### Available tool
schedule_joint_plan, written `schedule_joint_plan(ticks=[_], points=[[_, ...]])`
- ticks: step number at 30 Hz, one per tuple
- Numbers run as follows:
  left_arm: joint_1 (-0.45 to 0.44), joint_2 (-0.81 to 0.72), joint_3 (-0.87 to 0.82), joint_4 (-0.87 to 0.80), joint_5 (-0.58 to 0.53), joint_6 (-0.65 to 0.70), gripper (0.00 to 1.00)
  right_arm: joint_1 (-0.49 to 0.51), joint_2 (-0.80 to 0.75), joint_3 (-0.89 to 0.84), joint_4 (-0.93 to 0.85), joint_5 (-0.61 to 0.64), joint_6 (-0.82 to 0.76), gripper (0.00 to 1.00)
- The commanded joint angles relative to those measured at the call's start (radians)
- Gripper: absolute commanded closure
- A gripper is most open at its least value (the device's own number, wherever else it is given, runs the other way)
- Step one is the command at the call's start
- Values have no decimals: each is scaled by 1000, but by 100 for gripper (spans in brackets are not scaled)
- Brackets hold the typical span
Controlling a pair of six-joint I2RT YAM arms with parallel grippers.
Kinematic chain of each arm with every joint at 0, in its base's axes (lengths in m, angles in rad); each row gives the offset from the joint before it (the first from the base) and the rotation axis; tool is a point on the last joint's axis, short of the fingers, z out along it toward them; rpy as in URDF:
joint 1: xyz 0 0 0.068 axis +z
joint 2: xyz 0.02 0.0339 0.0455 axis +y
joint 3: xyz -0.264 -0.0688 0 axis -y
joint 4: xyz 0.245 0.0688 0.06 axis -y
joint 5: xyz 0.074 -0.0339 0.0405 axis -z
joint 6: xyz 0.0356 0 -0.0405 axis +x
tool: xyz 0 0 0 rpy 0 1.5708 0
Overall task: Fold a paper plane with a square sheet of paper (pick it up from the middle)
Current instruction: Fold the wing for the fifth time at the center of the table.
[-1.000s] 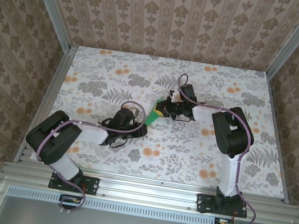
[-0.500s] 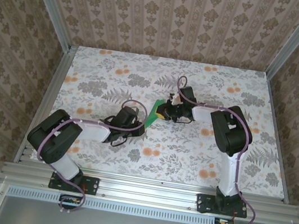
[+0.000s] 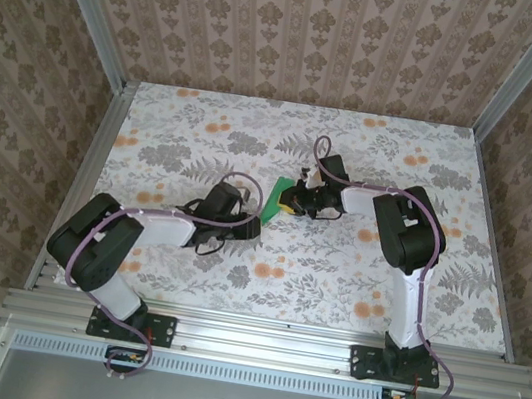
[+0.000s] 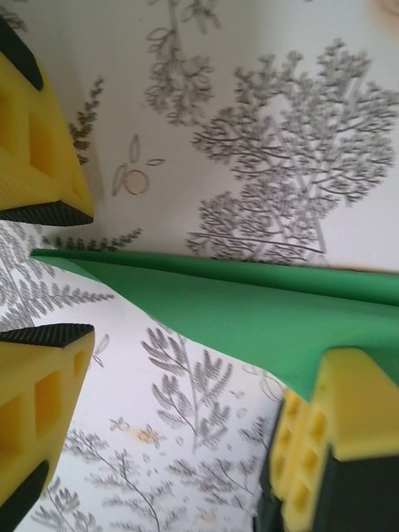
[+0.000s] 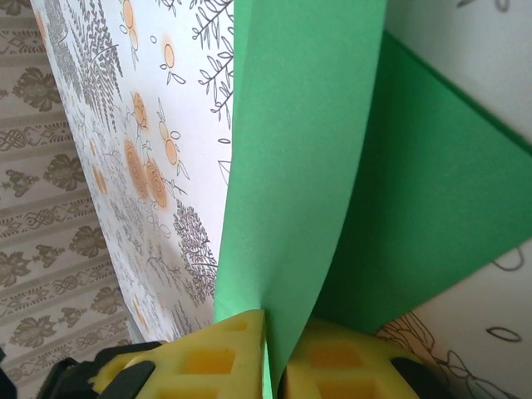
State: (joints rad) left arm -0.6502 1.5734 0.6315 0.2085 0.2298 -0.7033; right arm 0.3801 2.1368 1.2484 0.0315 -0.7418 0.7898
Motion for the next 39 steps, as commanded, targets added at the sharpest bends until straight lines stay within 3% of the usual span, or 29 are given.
schedule_joint_plan(ticks=[1,6,11,18,30,39], points=[[45,12,39,22,120,18,60,-10,38,26,-54,20,-29,86],[87,81,115,-8,198,47,60,-11,47,30,-66,21,-32,85],[89,169,207,-77,215,90,67,-13,51,39,-76,21,-35,84],[89,228,259,-139,181,115,74,-13,51,42,-90,22,-42,83],[52,236,277,-199,64,90,73,-12,46,58,-88,9,-36,73],[0,254,299,-228,-29,7,73,-9,55,79,-151,43,-72,73]])
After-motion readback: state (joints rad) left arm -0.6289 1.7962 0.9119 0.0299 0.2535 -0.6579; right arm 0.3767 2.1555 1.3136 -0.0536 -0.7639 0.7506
